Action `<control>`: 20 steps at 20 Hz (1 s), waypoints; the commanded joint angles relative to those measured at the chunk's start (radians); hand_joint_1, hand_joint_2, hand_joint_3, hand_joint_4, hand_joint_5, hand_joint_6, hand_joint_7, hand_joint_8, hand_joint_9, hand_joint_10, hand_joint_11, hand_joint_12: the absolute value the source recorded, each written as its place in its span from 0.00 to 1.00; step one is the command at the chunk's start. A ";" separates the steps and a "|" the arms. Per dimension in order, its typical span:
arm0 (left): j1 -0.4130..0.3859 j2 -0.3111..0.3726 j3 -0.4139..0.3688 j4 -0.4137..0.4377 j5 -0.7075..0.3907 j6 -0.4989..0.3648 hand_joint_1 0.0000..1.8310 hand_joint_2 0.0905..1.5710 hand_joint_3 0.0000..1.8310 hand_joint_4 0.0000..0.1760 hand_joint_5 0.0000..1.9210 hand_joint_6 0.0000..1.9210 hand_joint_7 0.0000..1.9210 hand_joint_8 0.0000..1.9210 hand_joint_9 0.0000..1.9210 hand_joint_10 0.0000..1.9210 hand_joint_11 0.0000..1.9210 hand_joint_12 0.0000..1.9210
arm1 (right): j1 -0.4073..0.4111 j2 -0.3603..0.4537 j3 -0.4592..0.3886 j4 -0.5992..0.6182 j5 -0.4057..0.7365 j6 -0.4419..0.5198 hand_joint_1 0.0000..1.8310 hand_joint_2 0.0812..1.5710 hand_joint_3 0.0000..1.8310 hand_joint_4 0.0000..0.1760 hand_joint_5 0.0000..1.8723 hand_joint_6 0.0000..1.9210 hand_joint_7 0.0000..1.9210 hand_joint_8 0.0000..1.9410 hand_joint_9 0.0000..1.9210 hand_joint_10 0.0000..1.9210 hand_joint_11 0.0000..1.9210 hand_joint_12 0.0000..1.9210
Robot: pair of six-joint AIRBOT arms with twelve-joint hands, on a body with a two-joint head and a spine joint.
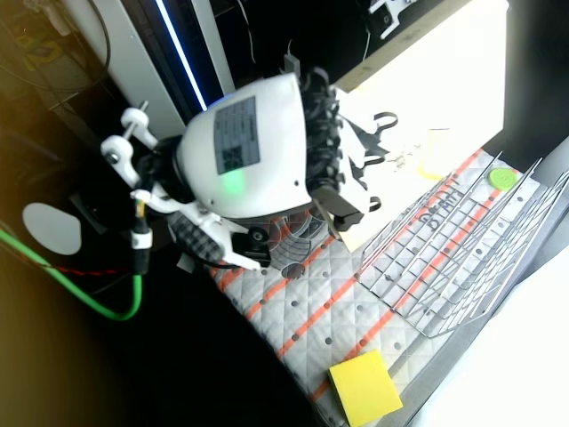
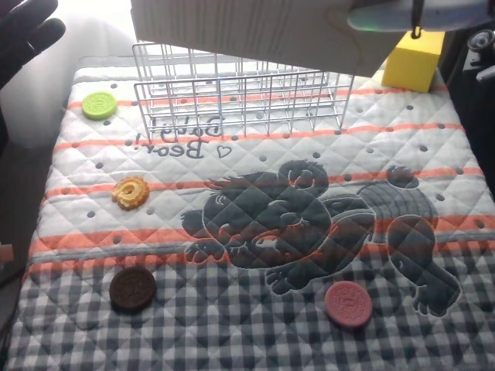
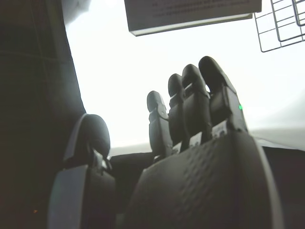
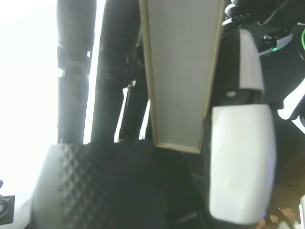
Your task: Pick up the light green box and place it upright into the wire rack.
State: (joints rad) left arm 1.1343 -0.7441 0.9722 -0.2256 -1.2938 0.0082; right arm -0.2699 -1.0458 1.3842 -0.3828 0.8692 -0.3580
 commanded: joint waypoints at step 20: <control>-0.020 -0.020 0.021 0.003 -0.102 -0.008 0.34 0.69 0.00 0.80 0.22 0.00 0.18 0.00 0.17 0.00 0.00 0.40 | 0.137 -0.096 0.119 -0.224 -0.166 0.020 0.45 0.82 0.00 0.00 0.66 0.00 0.76 0.00 0.82 0.00 0.72 0.21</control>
State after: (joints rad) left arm 1.1259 -0.7589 0.9871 -0.2115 -1.2713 0.0086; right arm -0.1406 -1.1469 1.4960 -0.6281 0.6598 -0.3340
